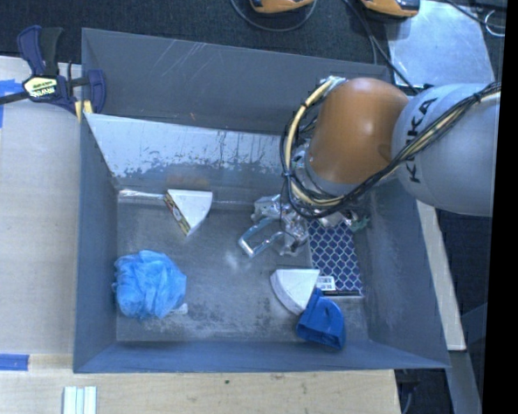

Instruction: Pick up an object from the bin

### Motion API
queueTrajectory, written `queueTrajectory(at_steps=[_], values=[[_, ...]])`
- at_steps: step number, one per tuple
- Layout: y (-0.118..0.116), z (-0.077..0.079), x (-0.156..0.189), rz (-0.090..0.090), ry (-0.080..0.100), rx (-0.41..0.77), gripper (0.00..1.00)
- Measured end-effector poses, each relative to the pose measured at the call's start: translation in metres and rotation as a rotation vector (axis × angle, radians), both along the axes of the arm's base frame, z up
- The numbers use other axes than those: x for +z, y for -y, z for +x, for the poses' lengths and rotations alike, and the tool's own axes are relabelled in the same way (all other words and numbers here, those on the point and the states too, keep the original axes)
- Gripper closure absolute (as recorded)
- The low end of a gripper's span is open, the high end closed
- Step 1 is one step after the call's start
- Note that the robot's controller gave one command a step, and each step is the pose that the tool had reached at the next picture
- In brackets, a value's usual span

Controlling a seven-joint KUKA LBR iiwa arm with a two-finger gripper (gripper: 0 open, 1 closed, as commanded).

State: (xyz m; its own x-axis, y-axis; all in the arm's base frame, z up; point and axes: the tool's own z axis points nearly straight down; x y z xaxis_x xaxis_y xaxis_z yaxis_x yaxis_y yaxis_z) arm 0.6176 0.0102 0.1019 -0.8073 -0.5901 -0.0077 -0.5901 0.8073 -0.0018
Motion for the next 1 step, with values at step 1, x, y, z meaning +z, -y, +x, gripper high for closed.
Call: queueTrajectory(at_steps=[1], values=[[0.0001,0.0015,0.0086,0.0,0.006,-0.001,1.0]])
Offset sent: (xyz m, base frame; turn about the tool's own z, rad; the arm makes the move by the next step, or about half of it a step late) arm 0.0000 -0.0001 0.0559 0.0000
